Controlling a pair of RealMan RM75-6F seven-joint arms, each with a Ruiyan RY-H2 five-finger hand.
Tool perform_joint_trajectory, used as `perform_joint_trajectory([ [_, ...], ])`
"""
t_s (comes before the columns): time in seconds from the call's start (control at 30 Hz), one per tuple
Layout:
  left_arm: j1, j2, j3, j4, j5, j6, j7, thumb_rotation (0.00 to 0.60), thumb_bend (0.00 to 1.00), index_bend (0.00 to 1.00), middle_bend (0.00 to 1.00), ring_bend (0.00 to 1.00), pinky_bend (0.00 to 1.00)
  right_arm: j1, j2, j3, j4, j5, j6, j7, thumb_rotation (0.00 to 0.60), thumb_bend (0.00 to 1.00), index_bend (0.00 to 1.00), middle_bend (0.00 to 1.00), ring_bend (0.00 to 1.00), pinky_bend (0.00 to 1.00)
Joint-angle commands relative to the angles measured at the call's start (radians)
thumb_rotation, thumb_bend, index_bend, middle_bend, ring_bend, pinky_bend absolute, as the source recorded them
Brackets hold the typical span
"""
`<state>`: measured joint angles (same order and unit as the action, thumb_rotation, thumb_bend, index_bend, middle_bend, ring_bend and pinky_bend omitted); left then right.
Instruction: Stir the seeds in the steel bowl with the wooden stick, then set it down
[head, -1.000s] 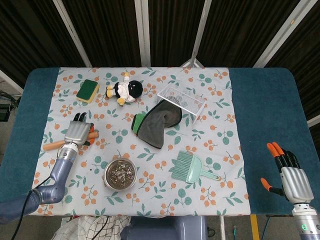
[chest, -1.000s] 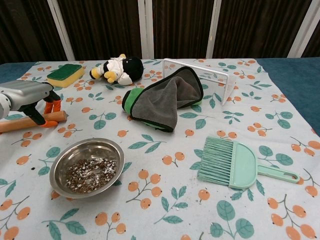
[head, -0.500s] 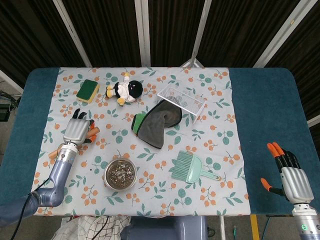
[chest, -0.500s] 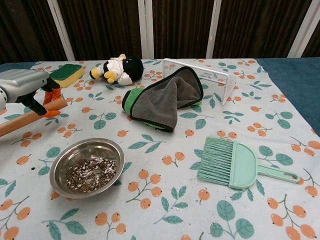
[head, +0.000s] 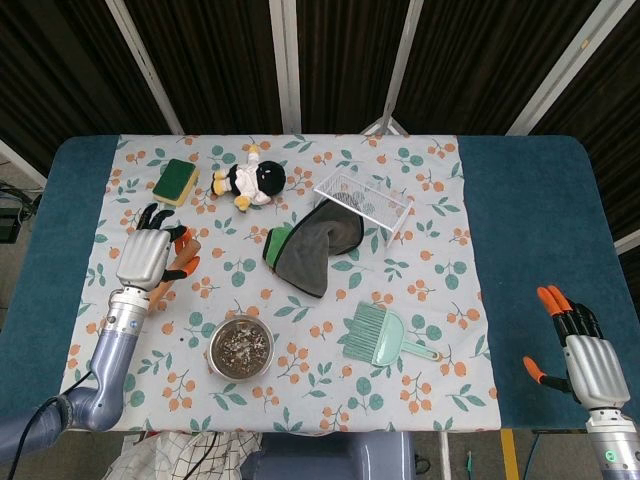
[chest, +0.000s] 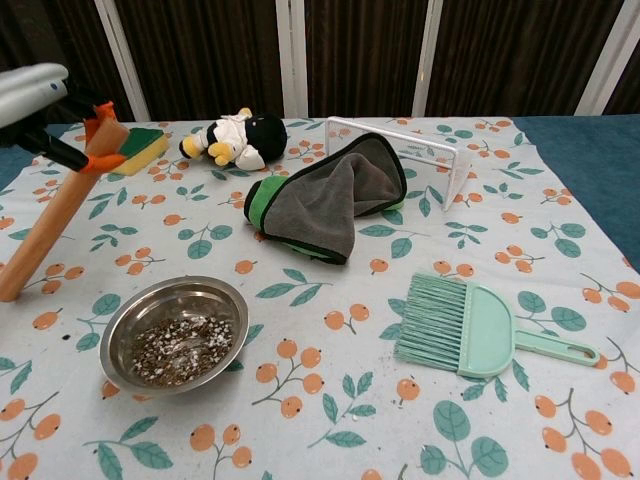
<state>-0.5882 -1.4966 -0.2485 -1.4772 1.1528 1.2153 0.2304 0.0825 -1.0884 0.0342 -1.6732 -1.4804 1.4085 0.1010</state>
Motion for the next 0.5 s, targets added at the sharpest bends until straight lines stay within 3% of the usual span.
perform_joint_trajectory([
  [0.03,0.049,0.048,-0.019,-0.113,0.07,0.091,-0.091,0.6,0.79,0.63,0.7,0.17,0.0,-0.001,-0.001,0.0,0.0,0.0,0.002,0.002,0.6,0.32,0.0,0.0,0.0,0.0],
  [0.2,0.084,0.081,-0.02,-0.19,0.122,0.158,-0.129,0.6,0.79,0.63,0.71,0.18,0.0,-0.008,-0.002,-0.001,-0.001,0.003,0.008,0.007,0.6,0.32,0.0,0.0,0.0,0.0],
  [0.5,0.109,0.138,-0.031,-0.24,0.136,0.188,-0.128,0.6,0.79,0.63,0.71,0.18,0.0,-0.016,-0.006,-0.001,0.0,0.009,0.015,0.011,0.6,0.32,0.0,0.0,0.0,0.0],
])
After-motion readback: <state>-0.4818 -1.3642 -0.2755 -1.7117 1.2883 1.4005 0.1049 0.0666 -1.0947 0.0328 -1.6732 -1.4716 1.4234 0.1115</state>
